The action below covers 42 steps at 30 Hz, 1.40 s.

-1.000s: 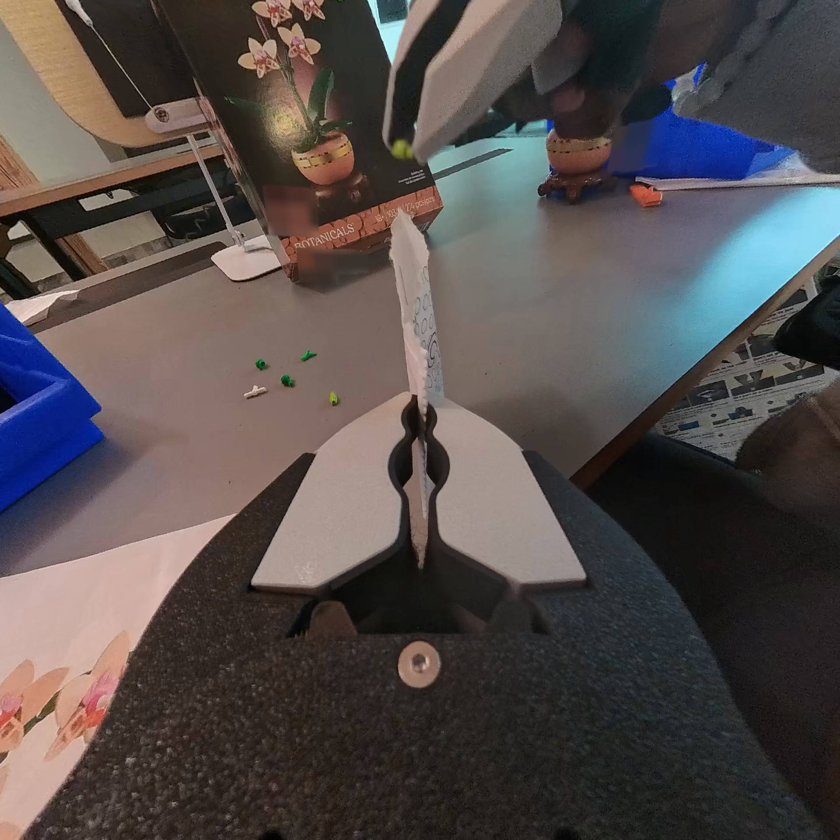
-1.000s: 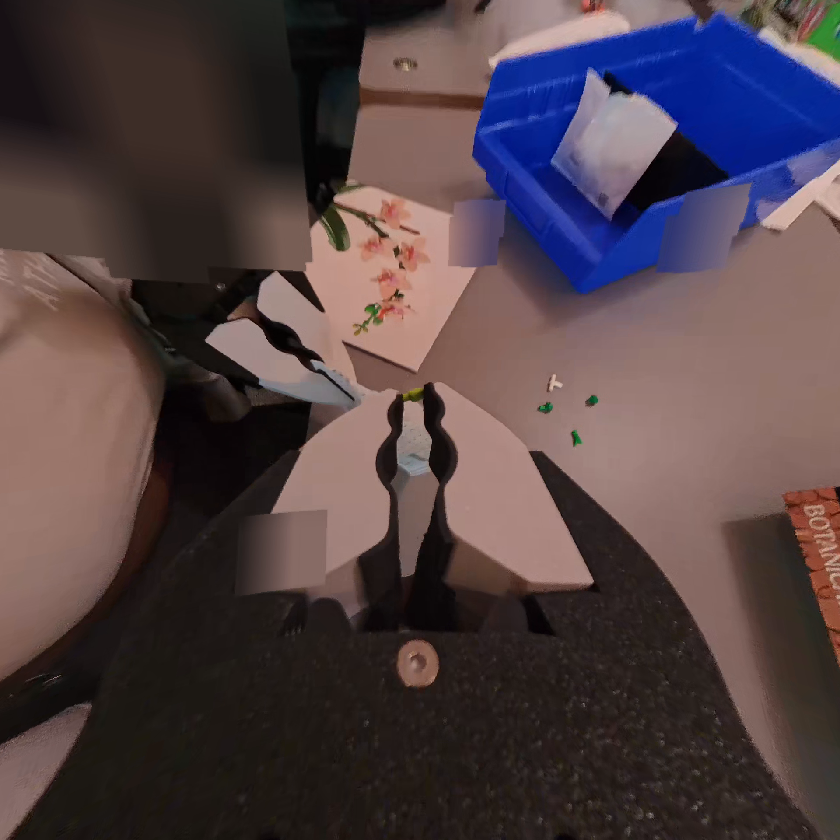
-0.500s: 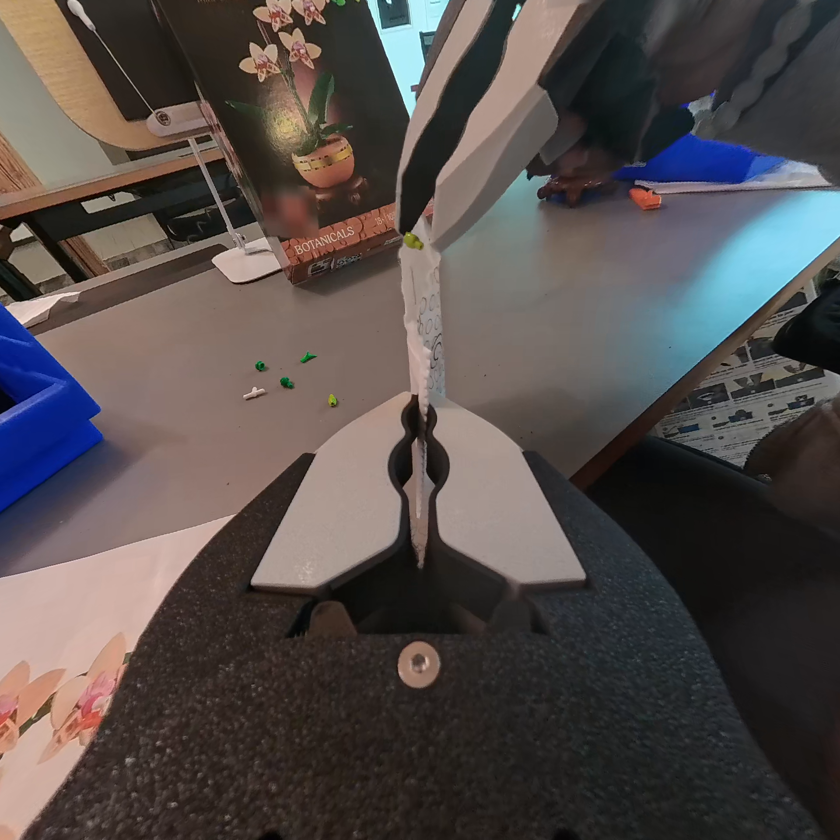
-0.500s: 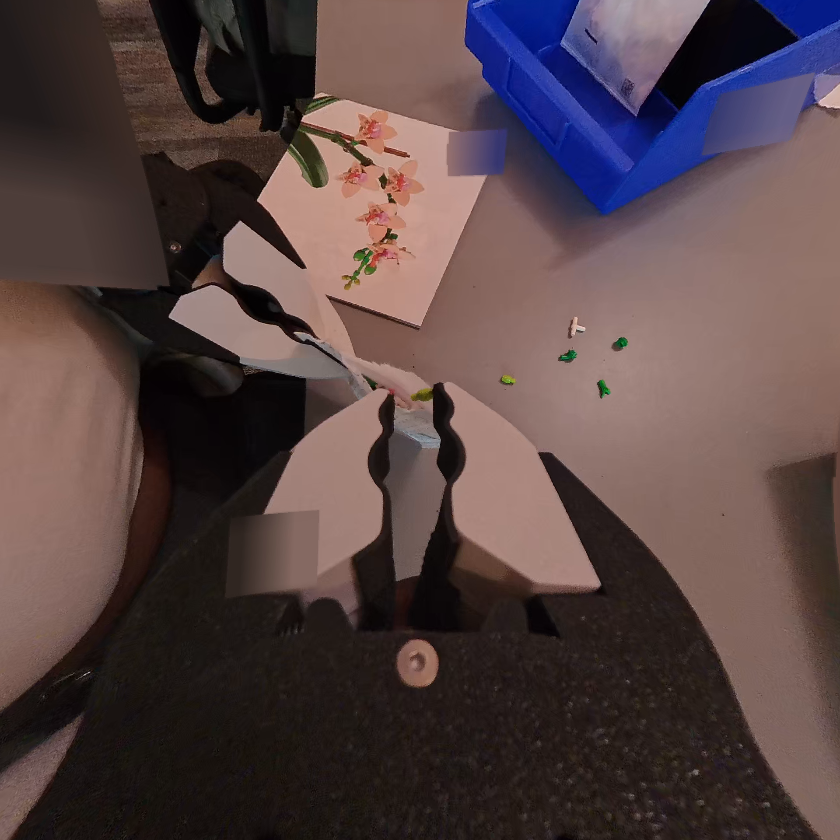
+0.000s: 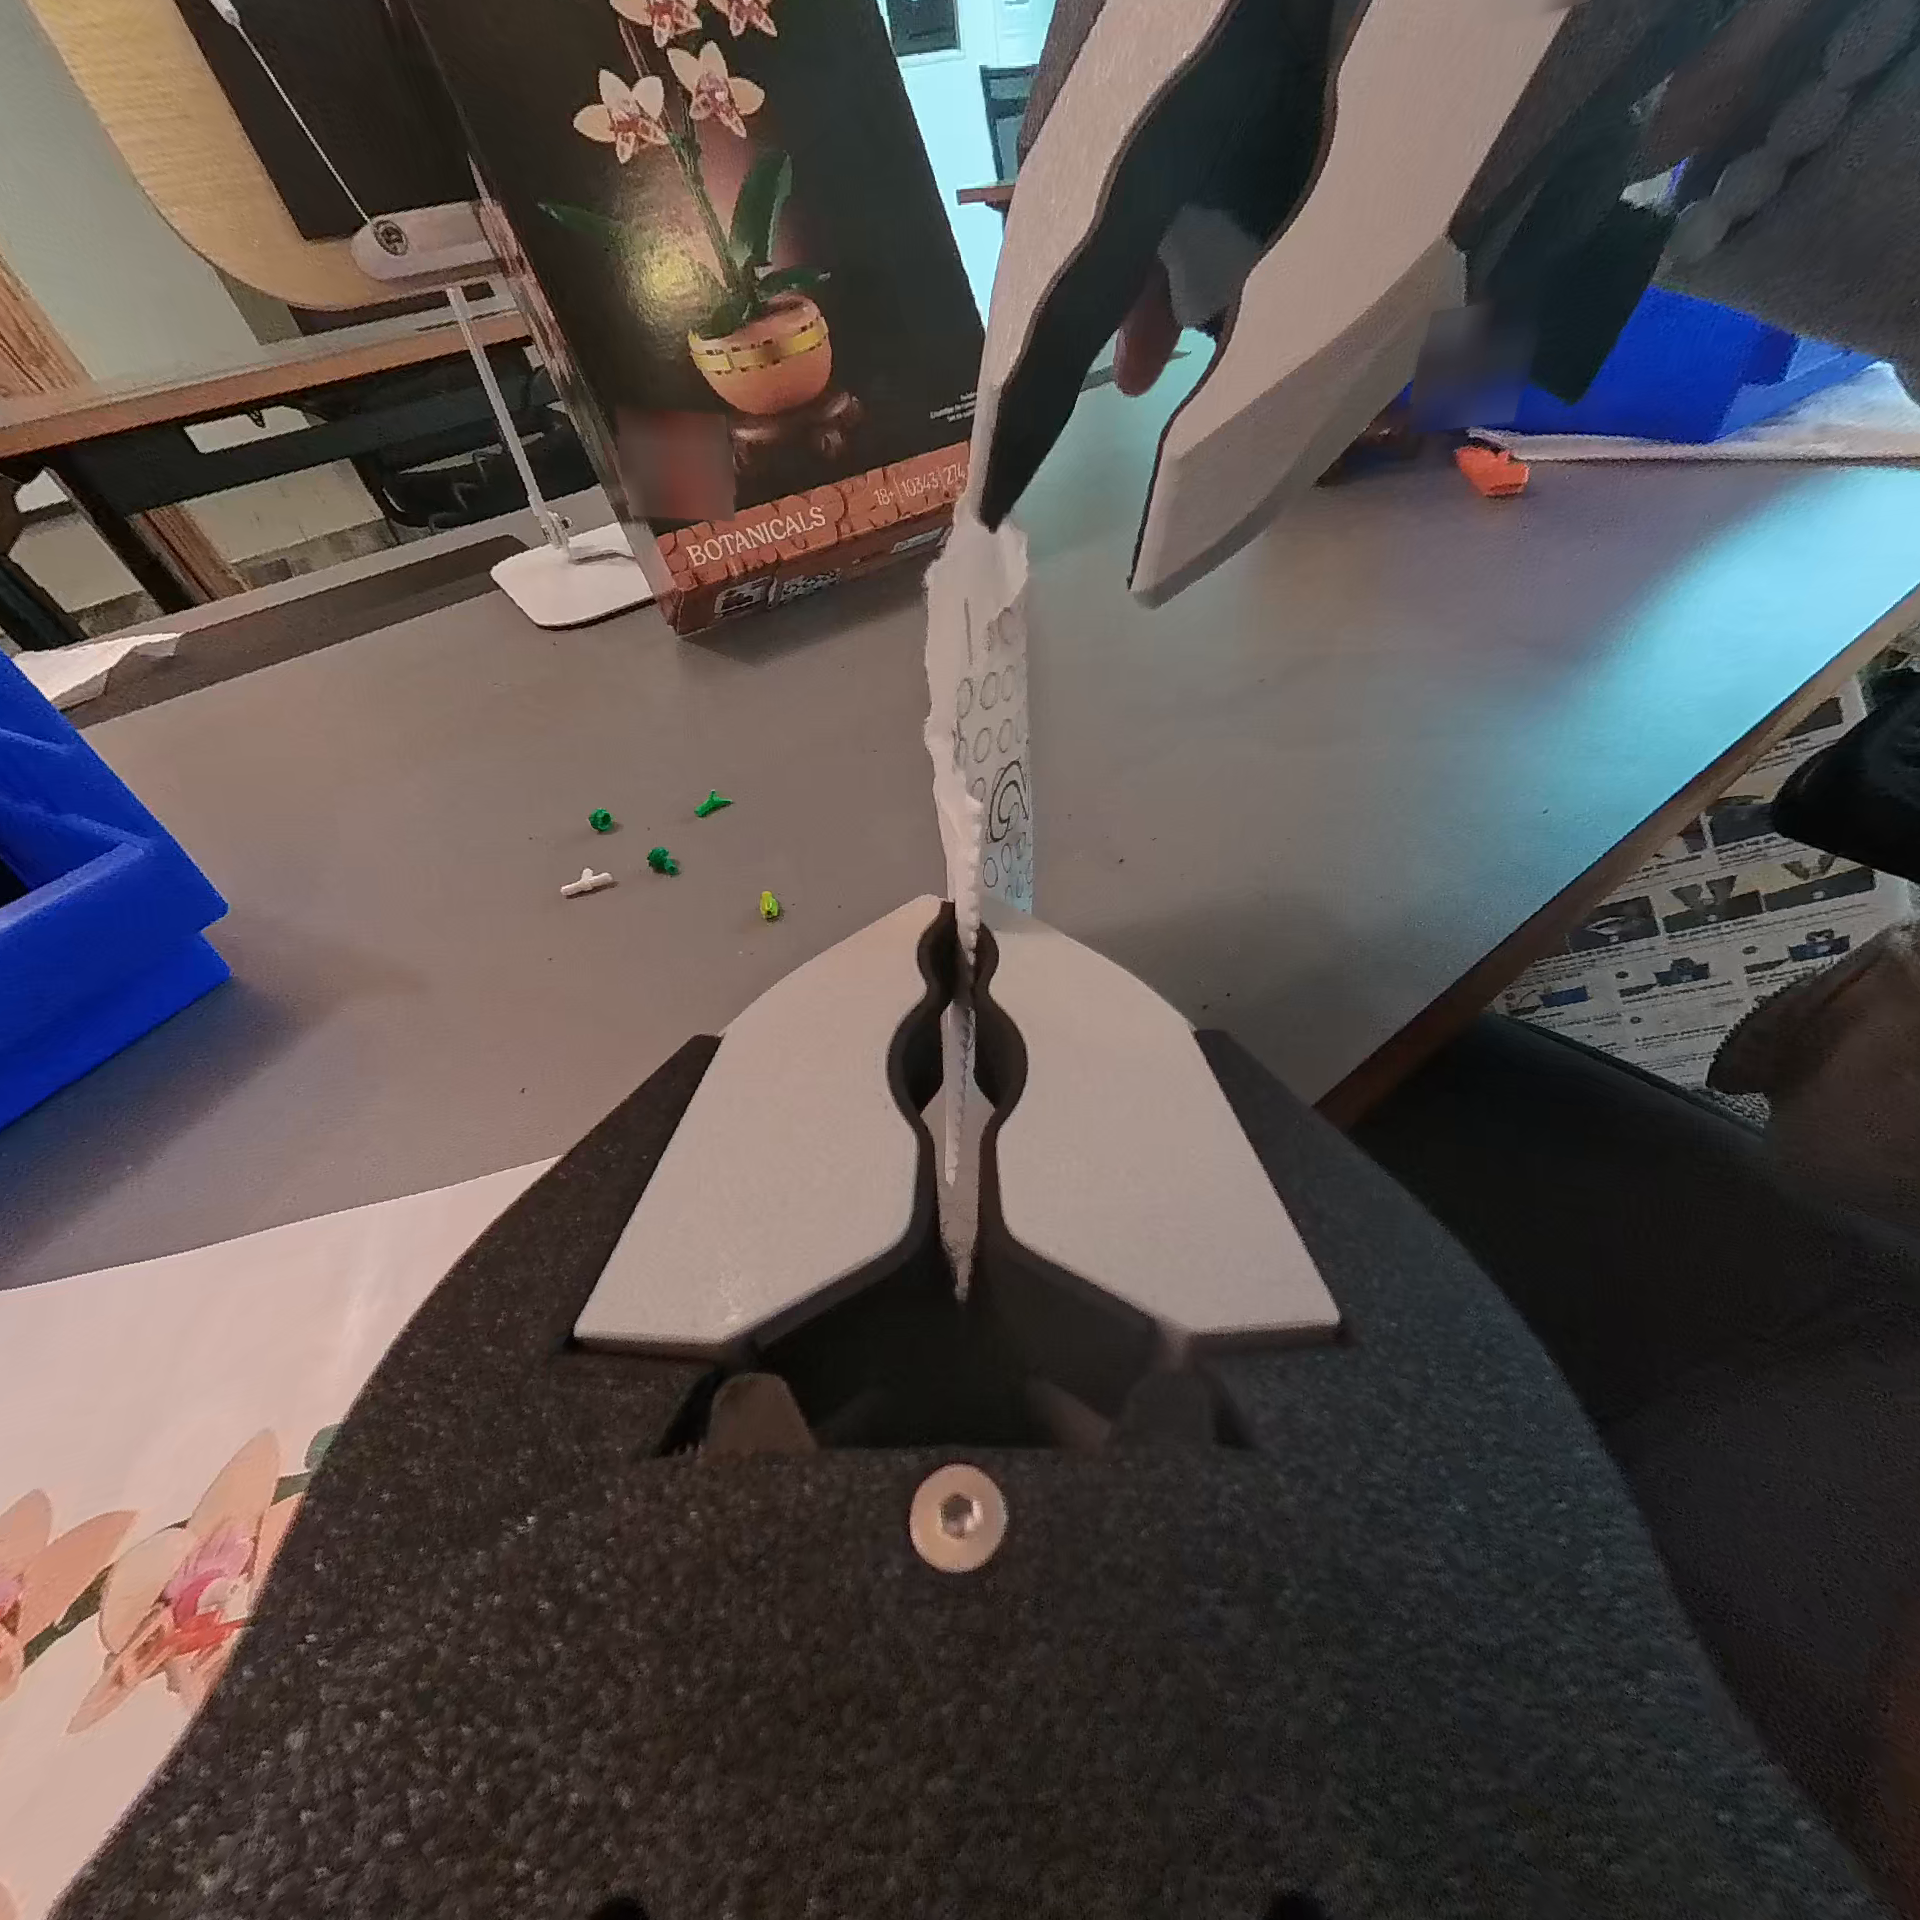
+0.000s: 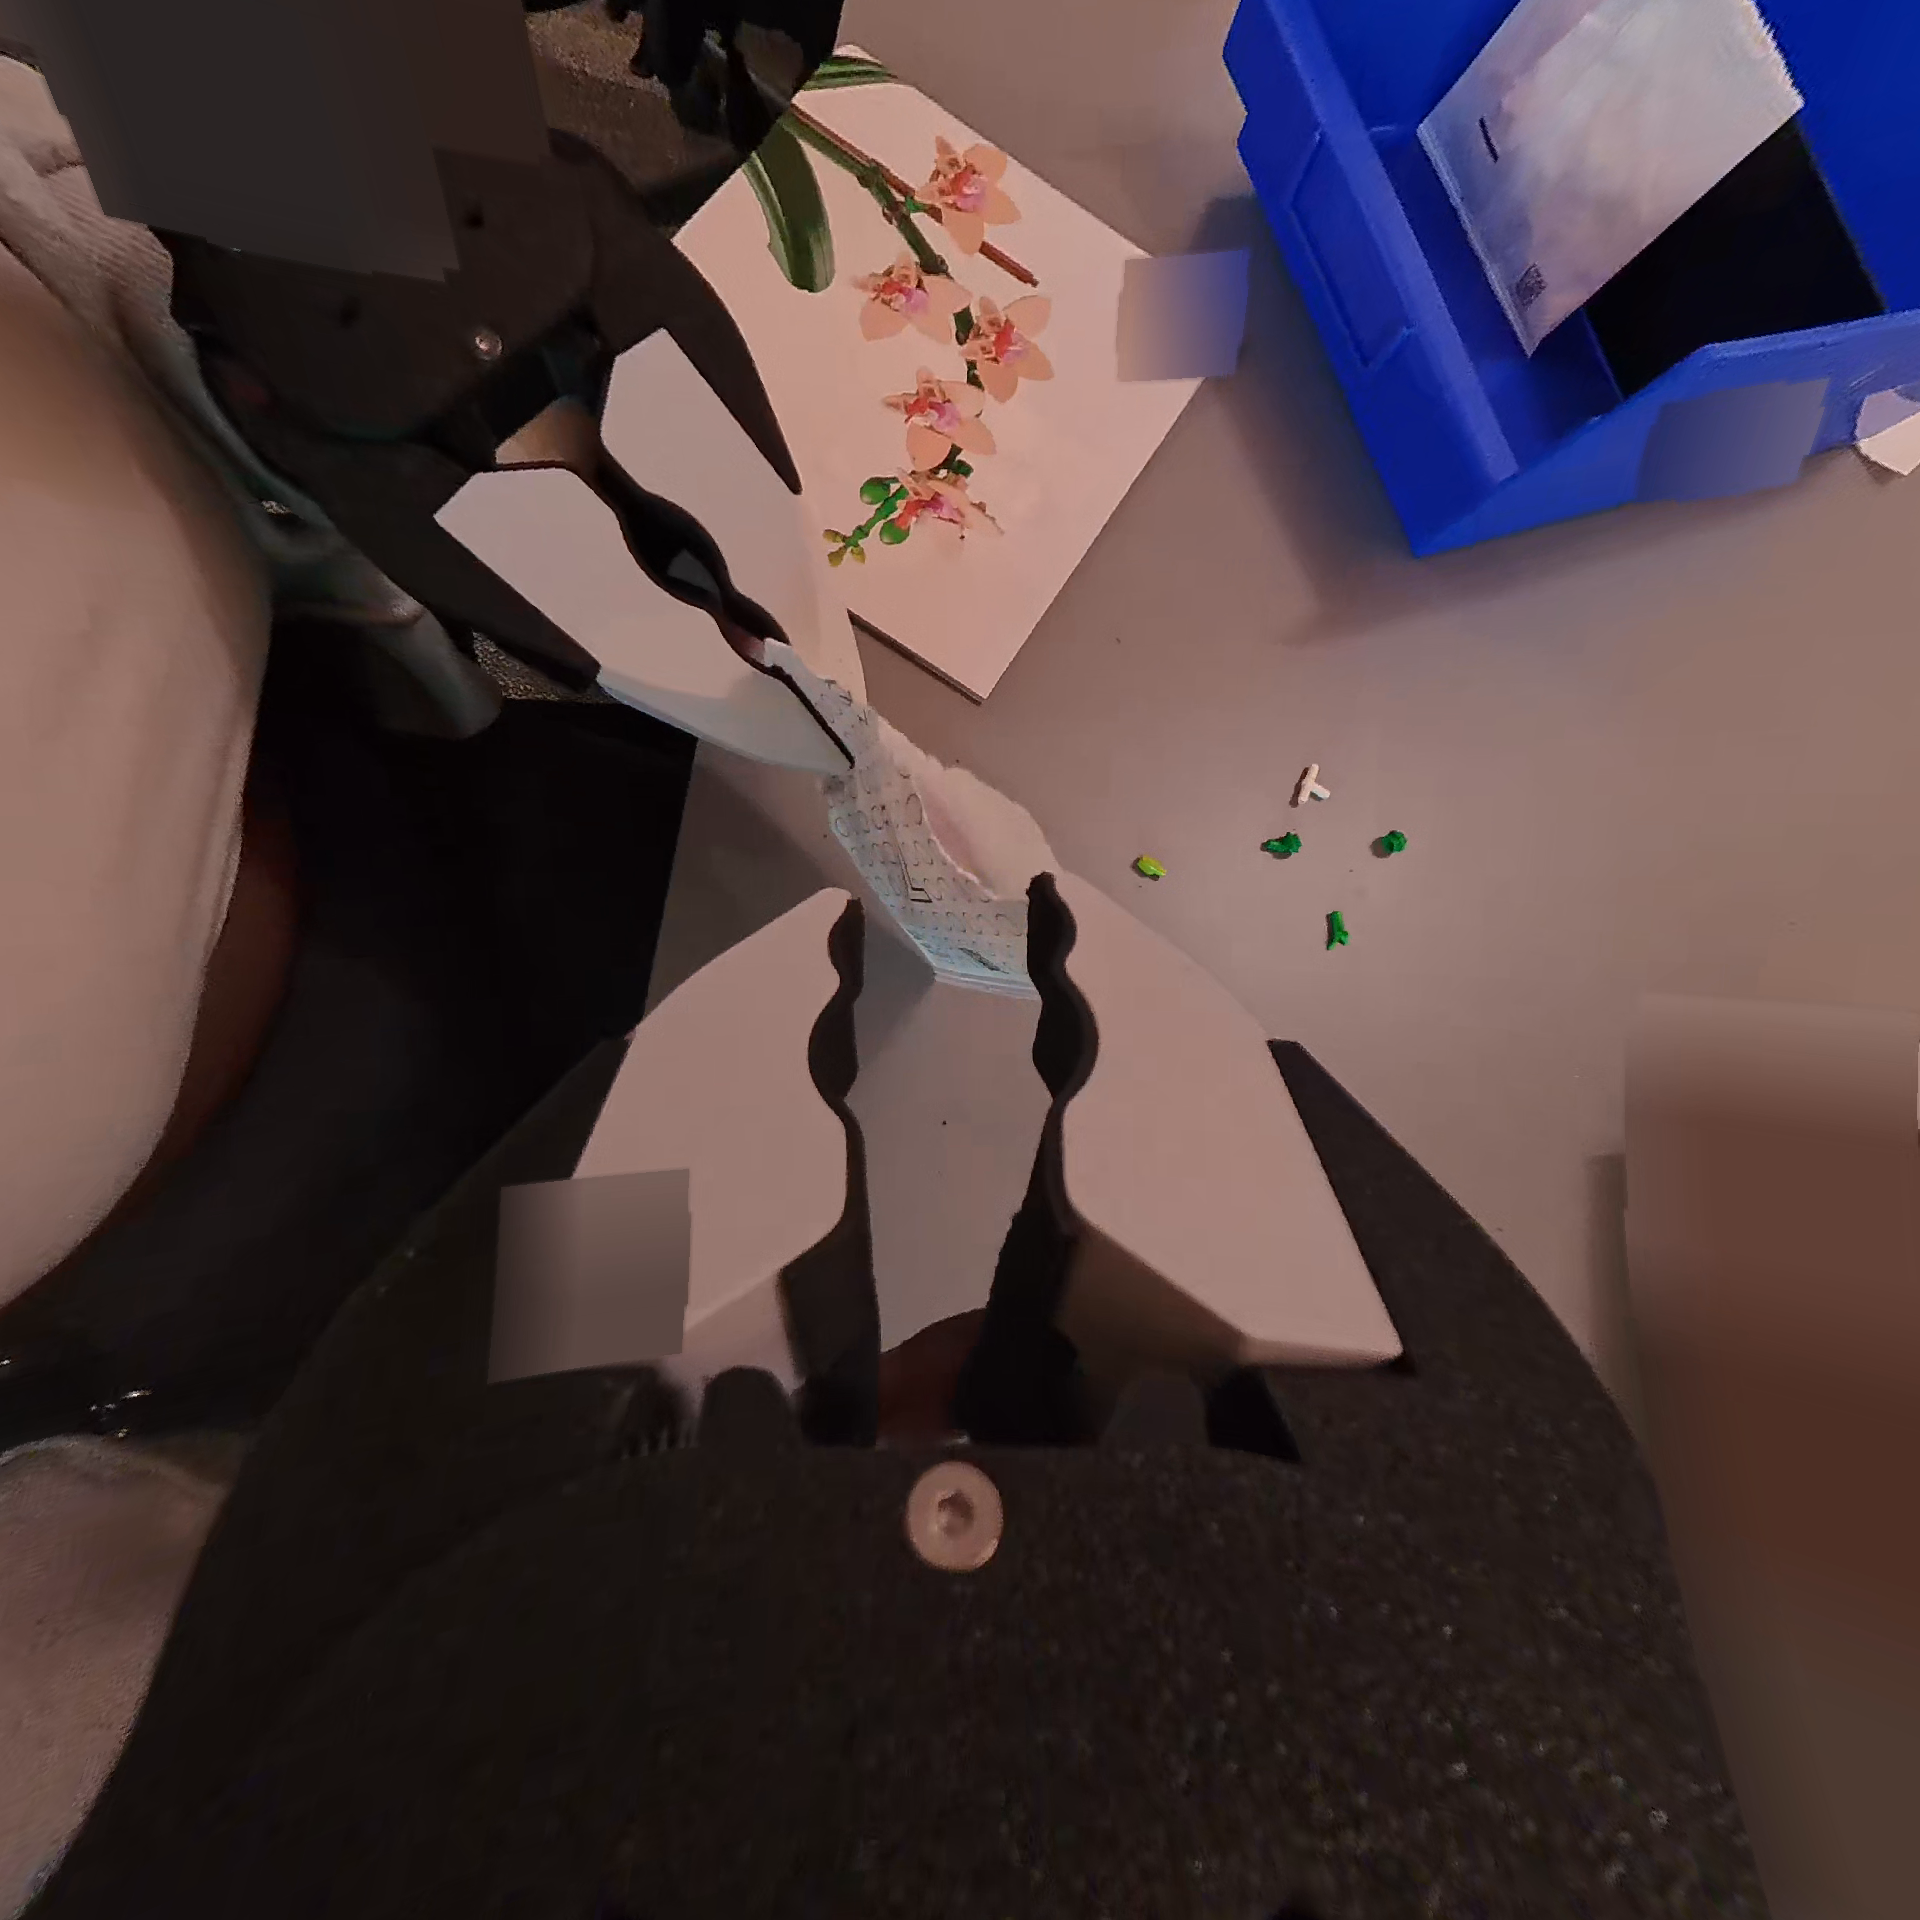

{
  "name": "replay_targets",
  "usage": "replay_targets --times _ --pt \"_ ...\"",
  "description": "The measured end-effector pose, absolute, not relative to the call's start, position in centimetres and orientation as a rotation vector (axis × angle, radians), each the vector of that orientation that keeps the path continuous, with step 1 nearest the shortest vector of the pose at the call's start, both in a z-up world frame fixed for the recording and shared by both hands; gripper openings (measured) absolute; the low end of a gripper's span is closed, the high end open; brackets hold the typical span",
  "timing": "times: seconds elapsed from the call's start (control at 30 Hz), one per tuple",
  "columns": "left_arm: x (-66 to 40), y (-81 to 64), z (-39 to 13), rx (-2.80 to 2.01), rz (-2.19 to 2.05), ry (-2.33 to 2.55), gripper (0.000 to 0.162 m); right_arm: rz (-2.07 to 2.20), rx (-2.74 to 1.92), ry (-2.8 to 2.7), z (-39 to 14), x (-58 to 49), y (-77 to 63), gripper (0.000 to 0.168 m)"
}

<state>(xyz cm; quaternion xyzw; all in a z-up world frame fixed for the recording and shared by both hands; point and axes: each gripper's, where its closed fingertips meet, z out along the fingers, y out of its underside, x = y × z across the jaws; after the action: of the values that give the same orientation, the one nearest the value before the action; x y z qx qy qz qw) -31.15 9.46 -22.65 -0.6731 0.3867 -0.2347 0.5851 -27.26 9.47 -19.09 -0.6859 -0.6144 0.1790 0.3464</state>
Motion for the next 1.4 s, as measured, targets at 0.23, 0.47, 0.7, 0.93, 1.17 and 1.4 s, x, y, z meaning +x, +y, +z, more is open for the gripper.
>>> replay_targets --times 0.23,0.47,0.7,0.93,1.17,1.4 --pt "-31.3 9.1 -22.7 -1.562 -0.543 0.917 0.000 0.653 -1.678 -1.434 -16.6 -26.7 11.2 0.025" --pt "-31.8 8.4 -22.8 -1.498 -0.475 0.977 0.000 0.909 -1.690 -1.543 -22.3 -27.2 15.2 0.020" --pt "-31.9 8.0 -22.5 -1.445 -0.403 1.030 0.000 0.911 -1.740 -1.647 -25.1 -28.0 16.3 0.015" --pt "-31.9 8.1 -22.6 -1.462 -0.445 1.016 0.000 0.726 -1.803 -1.768 -28.7 -29.1 17.4 0.016" --pt "-32.0 8.2 -22.6 -1.472 -0.458 1.007 0.000 0.783 -1.791 -1.764 -28.8 -29.8 18.5 0.012" --pt "-32.0 8.3 -22.7 -1.477 -0.466 0.999 0.000 0.816 -1.795 -1.770 -28.8 -30.2 18.6 0.016"
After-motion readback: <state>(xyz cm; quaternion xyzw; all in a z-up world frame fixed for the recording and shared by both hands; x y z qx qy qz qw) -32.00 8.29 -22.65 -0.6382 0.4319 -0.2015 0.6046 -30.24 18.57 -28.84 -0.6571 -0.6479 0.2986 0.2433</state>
